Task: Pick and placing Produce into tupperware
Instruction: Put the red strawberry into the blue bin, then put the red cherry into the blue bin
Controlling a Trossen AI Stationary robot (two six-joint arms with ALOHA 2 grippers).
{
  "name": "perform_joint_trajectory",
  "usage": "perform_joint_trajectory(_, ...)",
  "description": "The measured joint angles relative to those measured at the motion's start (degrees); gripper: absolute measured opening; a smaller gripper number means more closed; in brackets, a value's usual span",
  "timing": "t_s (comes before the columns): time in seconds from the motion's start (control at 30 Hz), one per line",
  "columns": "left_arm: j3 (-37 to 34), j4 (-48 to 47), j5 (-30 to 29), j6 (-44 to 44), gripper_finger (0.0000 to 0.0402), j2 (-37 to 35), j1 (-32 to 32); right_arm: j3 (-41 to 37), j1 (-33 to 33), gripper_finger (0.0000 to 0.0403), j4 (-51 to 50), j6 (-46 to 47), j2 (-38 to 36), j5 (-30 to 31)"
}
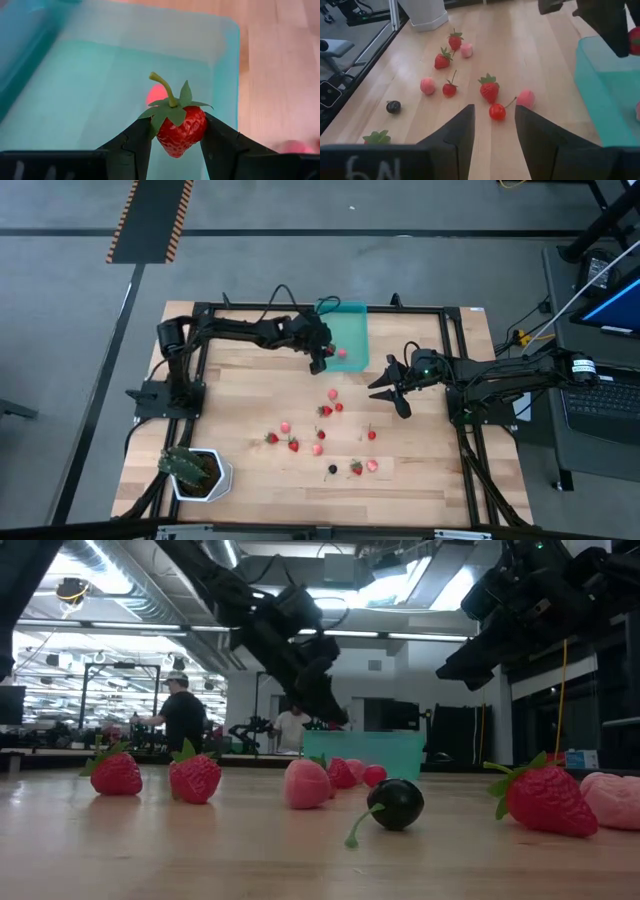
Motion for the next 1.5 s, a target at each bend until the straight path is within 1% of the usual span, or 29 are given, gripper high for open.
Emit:
perform_joint_trajectory(0.13,2.0,-0.8,1.4,0.0,0.0134,1.7,0.1,0.0,0.0,0.0143,-0.1,-0.1,0.0,0.0)
perform_joint_trajectory(0.4,2.4,-6.7,1.5,-0.3,0.0134,1.7,1.3,0.0,0.0,0.0143,-0.6,-0.2,0.0,0.0)
perform_joint_trajectory(0.67,2.5,-4.6,2.7,-0.1,0.0134,6.1,0.9,0.0,0.0,0.0143,-0.7,-0.1,0.0,0.0)
perform_joint_trajectory(0.73,2.6,-3.7,4.1,-0.9,0.0133,7.2,1.0,0.0,0.0,0.0143,-0.8,-0.1,0.0,0.0)
perform_joint_trajectory(1.23,2.5,-2.0,5.1,-0.5,0.0134,7.7,1.0,0.0,0.0,0.0143,-0.8,-0.1,0.0,0.0)
perform_joint_trajectory(1.3,2.4,-1.1,5.0,-0.5,0.0158,7.7,1.0,0.0,0.0,0.0143,-0.8,-0.1,0.0,0.0)
perform_joint_trajectory(1.4,2.4,-1.0,4.3,0.1,0.0212,7.4,1.0,0.0,0.0,0.0143,-0.9,-0.1,0.0,0.0)
perform_joint_trajectory(1.5,2.9,-1.9,4.2,0.4,0.0242,6.7,1.0,0.0,0.0,0.0143,-1.0,-0.3,0.0,0.0)
